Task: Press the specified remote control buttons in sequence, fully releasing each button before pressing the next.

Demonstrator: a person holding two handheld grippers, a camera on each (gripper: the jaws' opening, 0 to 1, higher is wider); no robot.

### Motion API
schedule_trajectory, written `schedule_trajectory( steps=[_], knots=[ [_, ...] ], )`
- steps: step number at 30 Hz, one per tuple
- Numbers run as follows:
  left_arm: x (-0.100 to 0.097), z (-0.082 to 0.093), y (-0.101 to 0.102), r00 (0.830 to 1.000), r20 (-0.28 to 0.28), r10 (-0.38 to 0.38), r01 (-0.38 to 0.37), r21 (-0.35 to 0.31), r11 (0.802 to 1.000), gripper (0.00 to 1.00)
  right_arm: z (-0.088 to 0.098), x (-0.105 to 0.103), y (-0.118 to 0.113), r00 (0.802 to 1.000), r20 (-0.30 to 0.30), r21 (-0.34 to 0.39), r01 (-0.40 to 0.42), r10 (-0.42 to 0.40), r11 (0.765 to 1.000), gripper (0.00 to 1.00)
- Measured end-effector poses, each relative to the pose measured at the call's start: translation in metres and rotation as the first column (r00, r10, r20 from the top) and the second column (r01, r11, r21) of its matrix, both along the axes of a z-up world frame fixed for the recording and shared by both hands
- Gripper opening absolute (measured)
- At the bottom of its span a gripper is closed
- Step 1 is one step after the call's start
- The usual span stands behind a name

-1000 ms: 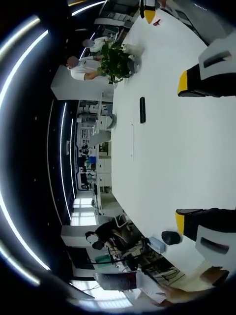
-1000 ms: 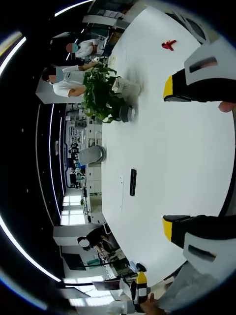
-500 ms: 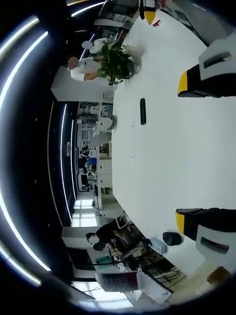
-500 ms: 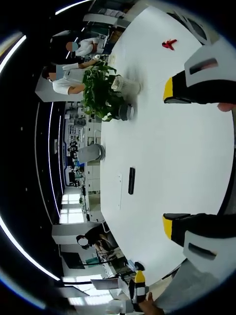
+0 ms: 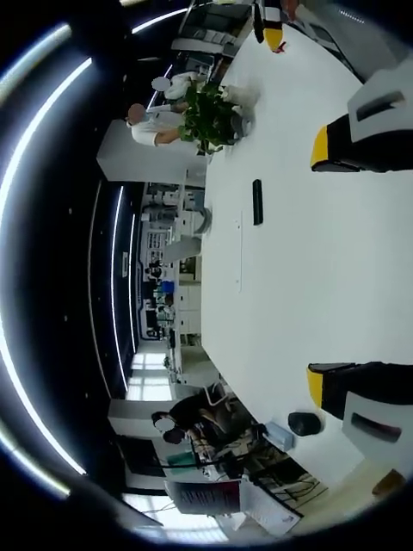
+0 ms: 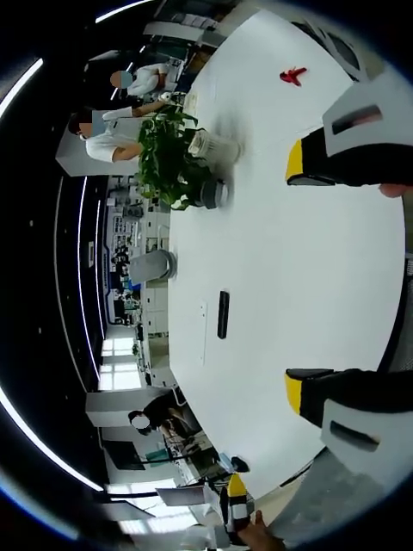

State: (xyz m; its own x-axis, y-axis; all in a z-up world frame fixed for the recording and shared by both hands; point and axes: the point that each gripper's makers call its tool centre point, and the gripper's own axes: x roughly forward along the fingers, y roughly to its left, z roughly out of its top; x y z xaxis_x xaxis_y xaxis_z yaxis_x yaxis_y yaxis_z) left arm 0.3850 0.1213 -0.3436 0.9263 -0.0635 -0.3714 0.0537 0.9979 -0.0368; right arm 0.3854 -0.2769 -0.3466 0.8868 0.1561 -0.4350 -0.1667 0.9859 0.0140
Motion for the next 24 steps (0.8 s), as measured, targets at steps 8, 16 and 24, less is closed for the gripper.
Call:
schedule_trajectory(
  steps=[8,16,24],
  knots=[
    [0.01,-0.002,-0.019,0.992,-0.066,-0.103,0.107,0.053,0.993,0.87,-0.003,0.0,-0.002,1.0,-0.017,-0.003,0.008,-0.008,1.0,0.84],
    [0.042,0.016,-0.036,0.981,-0.068,-0.18,0.182,0.04,0.982,0.84,-0.009,0.001,0.0,0.999,-0.051,-0.006,-0.006,0.006,1.0,0.81],
    [0.085,0.035,-0.05,0.962,-0.071,-0.263,0.266,0.049,0.963,0.81,-0.012,0.001,0.001,0.997,-0.071,-0.002,-0.009,0.009,1.0,0.76]
  ],
)
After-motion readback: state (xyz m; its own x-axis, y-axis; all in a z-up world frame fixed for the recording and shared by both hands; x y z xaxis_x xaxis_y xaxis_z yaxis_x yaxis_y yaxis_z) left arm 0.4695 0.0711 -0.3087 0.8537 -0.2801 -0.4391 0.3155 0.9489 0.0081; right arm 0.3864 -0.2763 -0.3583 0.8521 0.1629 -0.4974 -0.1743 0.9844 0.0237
